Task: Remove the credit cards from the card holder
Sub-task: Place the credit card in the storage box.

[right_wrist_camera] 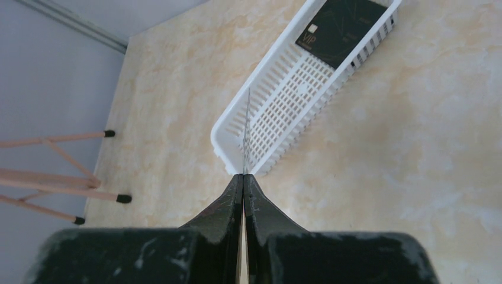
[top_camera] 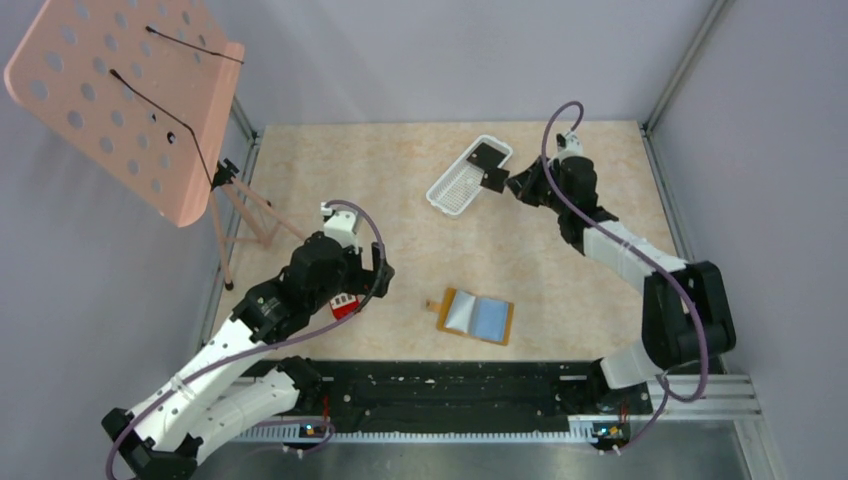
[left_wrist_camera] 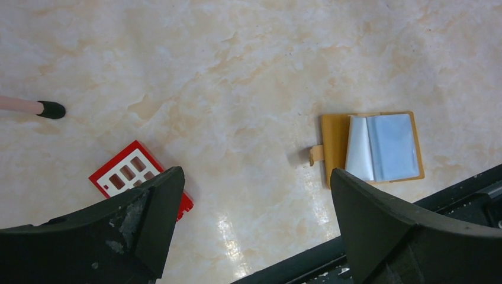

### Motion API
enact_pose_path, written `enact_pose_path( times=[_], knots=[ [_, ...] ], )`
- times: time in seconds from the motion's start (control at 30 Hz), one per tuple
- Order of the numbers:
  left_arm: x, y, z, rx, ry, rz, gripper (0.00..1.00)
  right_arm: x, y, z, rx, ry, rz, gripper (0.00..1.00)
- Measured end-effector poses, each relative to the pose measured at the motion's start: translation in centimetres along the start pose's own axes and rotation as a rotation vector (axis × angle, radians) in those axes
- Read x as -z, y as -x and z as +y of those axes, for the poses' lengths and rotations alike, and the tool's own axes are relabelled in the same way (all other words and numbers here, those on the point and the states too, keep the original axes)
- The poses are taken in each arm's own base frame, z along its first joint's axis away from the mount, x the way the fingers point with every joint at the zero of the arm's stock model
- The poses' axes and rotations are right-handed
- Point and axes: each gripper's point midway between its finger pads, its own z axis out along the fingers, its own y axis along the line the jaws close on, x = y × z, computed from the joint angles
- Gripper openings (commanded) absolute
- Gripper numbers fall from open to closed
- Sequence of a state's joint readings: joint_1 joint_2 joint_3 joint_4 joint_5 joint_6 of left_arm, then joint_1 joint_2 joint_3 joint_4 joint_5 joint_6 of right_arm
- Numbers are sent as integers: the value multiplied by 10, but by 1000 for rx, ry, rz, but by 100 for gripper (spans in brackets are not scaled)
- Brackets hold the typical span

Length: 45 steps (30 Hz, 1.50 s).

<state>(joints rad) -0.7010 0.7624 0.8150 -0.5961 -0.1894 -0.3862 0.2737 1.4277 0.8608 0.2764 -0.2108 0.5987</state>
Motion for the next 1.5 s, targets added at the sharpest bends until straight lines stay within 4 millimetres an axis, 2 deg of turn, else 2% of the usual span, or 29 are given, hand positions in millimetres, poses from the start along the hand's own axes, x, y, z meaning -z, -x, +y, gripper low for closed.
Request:
enact_pose_path(
  times=[0.33,0.43,0.53,0.67,0.83,1.13,1.27,1.5],
  knots=[
    [20,-2,18,-108,37,-19,98,-94,44,-36,-185,-14,-29,0],
    [33,4,23,-105,38,-88,98,-121,48,-45,-231,-10,-29,0],
    [47,8,30,-93,43,-166,97,-137,38,-57,-289,-23,-15,0],
    [61,17,36,-75,52,-257,96,-152,28,-72,-355,-51,-1,0],
    [58,17,37,-85,61,-254,95,-165,19,-87,-425,-75,-5,0],
    [53,14,36,-97,62,-230,95,-176,18,-104,-504,-82,-56,0],
    [54,14,36,-97,62,-231,95,-176,18,-111,-532,-90,-61,13],
    [54,14,36,-97,62,-231,95,-179,16,-117,-547,-93,-60,19]
  ],
)
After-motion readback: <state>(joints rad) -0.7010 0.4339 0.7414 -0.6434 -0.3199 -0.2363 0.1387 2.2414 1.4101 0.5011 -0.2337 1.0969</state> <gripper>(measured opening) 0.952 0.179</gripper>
